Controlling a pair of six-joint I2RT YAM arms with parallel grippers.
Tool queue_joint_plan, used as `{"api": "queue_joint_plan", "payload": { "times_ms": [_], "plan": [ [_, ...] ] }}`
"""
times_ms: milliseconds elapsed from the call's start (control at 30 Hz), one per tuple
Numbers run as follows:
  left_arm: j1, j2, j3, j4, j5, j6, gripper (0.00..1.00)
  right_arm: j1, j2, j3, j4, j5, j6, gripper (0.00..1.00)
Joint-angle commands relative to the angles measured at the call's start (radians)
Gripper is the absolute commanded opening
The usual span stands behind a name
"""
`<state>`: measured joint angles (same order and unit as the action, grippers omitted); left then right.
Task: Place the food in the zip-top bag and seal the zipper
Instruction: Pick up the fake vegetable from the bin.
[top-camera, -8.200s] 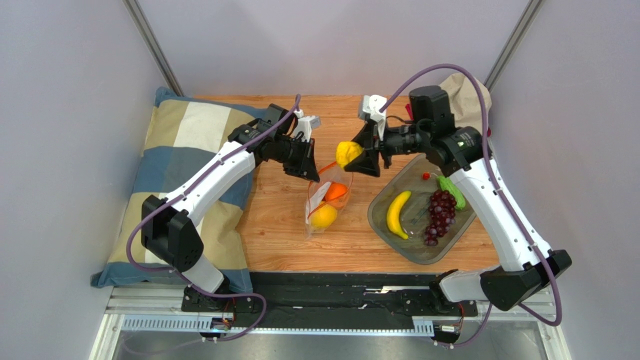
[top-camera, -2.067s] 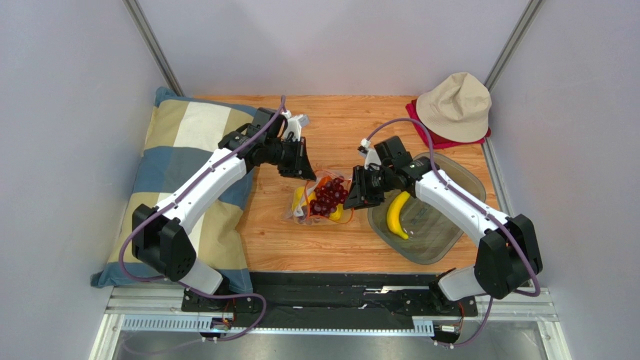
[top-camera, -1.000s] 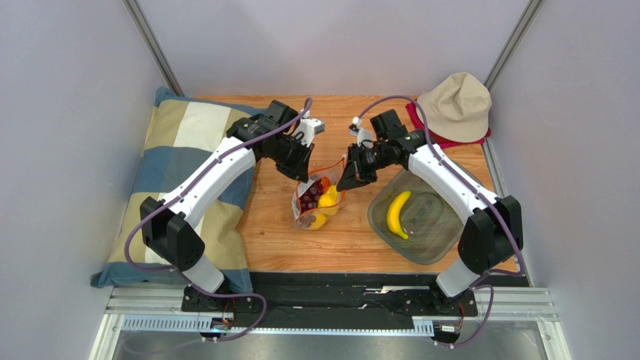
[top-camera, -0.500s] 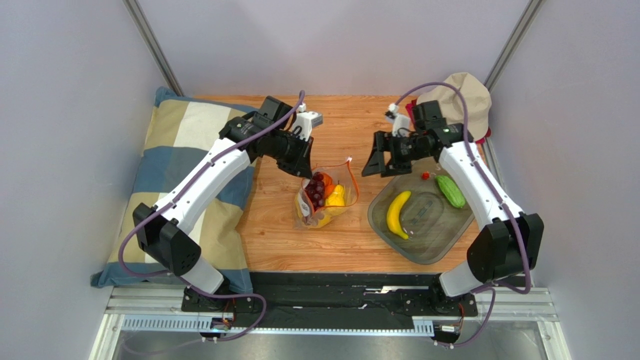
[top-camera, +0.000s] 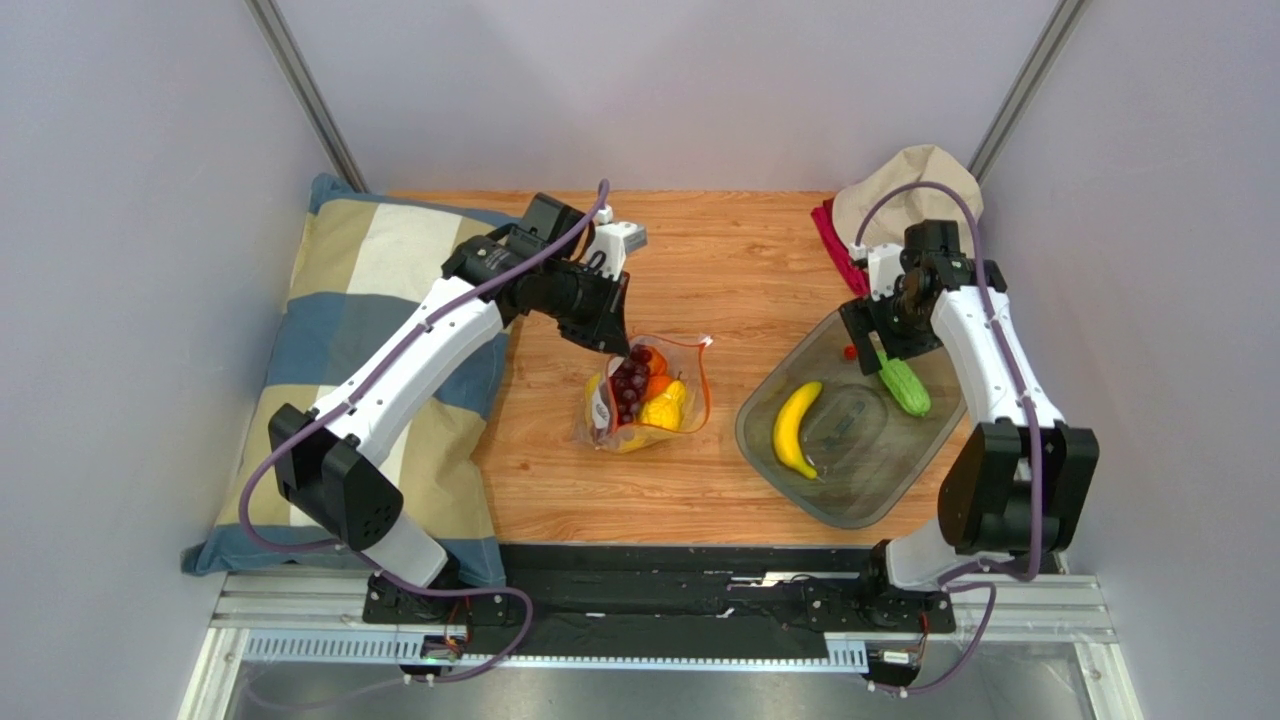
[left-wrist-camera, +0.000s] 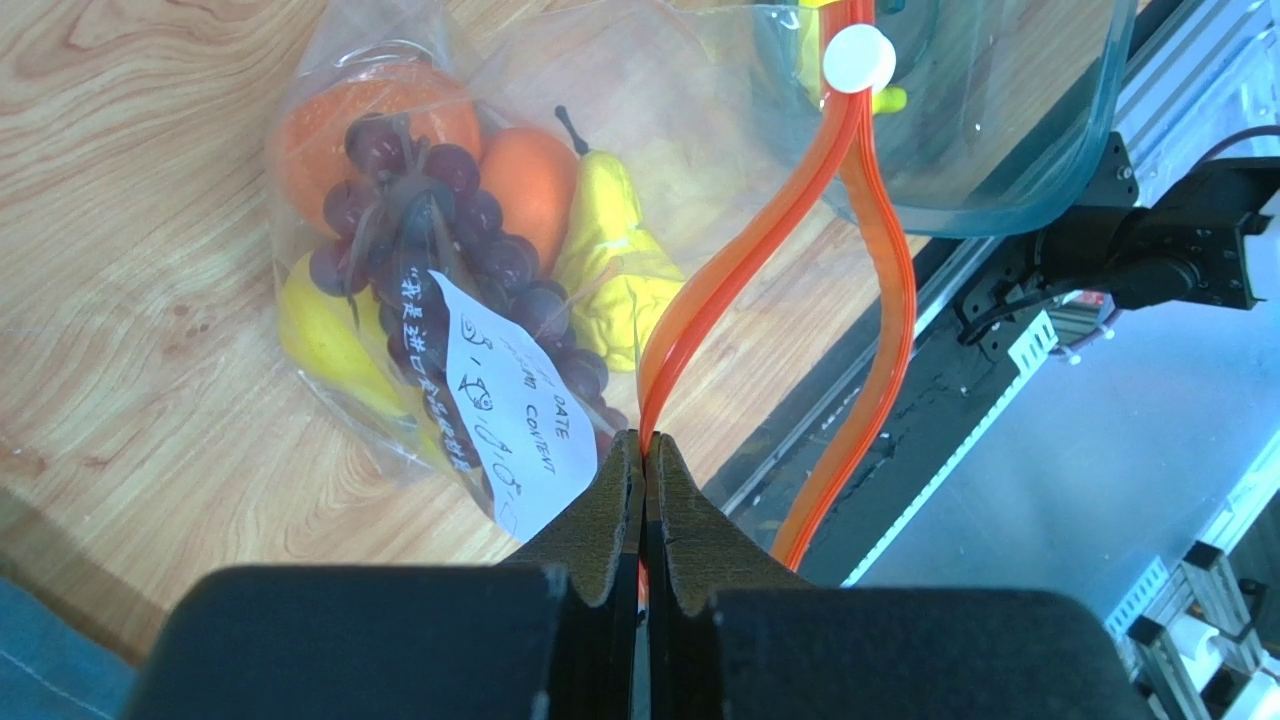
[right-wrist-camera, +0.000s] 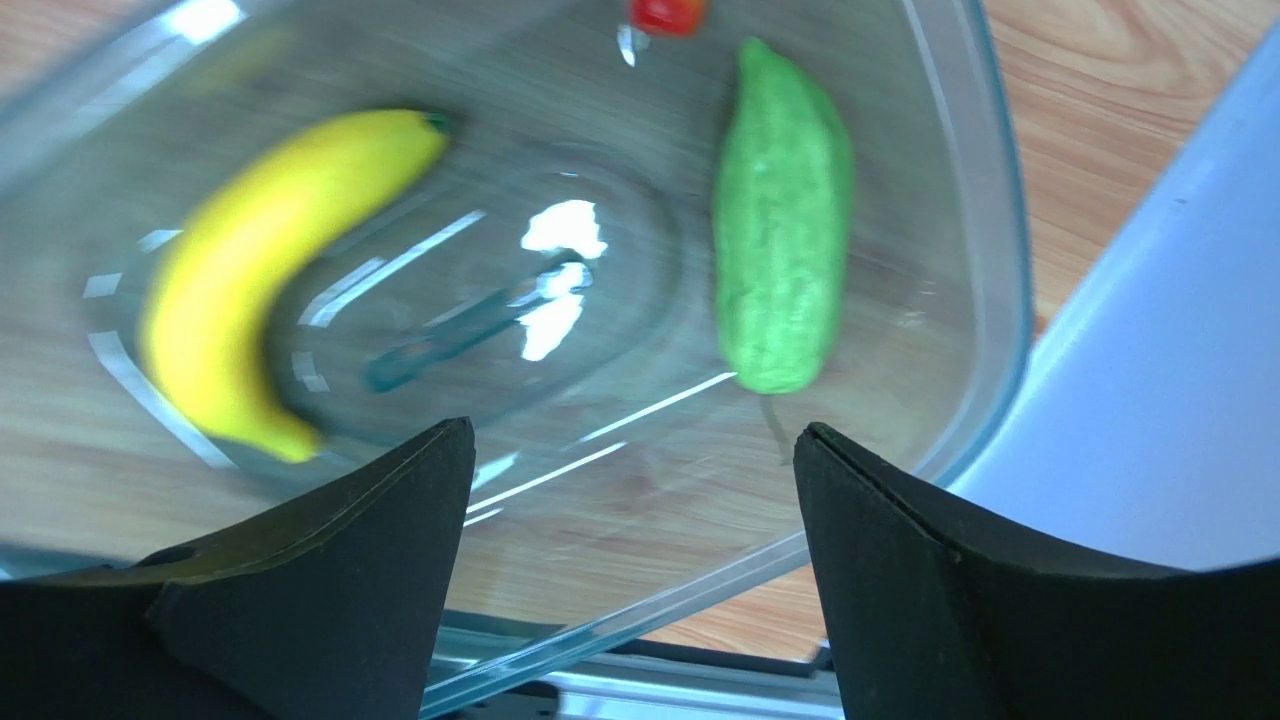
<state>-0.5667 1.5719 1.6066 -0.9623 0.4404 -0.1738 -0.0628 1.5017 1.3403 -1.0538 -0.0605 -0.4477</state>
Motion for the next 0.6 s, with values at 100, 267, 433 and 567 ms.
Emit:
{"api": "queue_joint_plan", "payload": {
  "times_ms": [100,267,433,567],
  "plan": [
    [0.005,0.004,0.010,0.039,0.017,-0.021,0.00,-0.032,0.184,0.022,0.196,0.255,-0.112,0.81],
    [0.005,0.000,0.007,0.036,0.014,-0.026,0.00,-0.057,0.302,0.051,0.221,0.234,-0.103,0.80],
    [0.007,-0.001,-0.001,0.033,0.001,-0.020,0.00,-0.060,0.359,0.037,0.239,0.197,-0.085,0.74],
    [0.007,-0.003,-0.002,0.030,0.001,-0.016,0.00,-0.063,0.358,0.037,0.207,0.140,-0.054,0.46]
  ]
}}
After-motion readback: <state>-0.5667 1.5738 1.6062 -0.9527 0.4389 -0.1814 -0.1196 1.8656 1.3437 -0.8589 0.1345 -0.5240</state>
